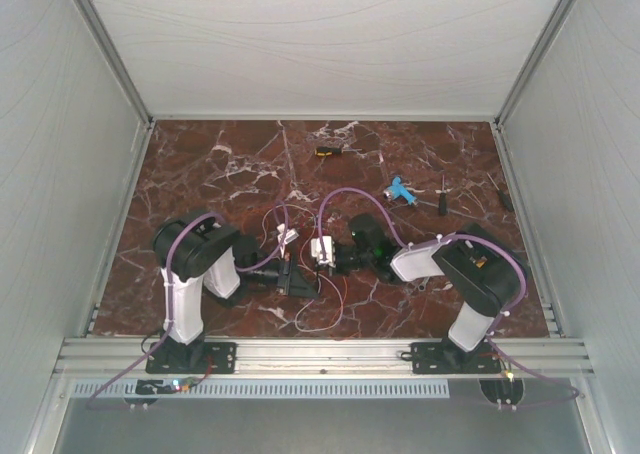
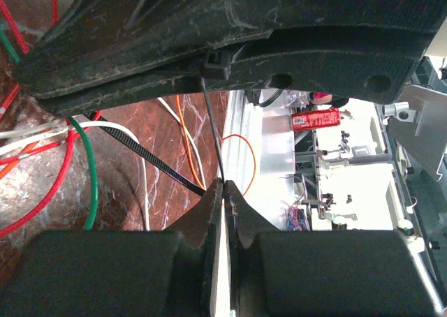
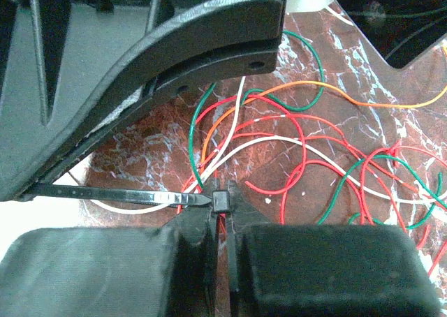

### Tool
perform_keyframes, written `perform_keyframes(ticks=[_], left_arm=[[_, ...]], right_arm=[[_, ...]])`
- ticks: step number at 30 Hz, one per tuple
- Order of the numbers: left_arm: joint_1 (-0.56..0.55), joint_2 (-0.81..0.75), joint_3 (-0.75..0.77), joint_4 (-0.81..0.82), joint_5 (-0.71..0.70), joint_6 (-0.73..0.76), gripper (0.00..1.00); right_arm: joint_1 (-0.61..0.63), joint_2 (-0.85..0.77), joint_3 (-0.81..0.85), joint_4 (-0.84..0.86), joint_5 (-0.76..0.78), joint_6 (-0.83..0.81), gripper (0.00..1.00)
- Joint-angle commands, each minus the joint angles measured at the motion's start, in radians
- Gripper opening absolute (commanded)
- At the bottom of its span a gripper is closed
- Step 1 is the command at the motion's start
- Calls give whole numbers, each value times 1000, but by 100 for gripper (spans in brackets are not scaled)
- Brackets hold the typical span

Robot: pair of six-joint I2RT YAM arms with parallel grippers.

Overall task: Zip-tie the wires
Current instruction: Tie the cable at the center of the board.

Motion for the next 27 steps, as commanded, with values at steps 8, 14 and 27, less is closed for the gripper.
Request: perform_keyframes(ticks=[8, 14, 27], left_arm=[[-27, -14, -16, 283, 89, -20, 0], [-27, -6, 0, 283, 96, -22, 0], [11, 5, 30, 283, 107, -25, 0]], right_arm=[[-38, 16, 38, 25, 63, -18, 0], [-26, 5, 40, -20, 42, -32, 0], [8, -11, 20, -37, 53, -39, 0]])
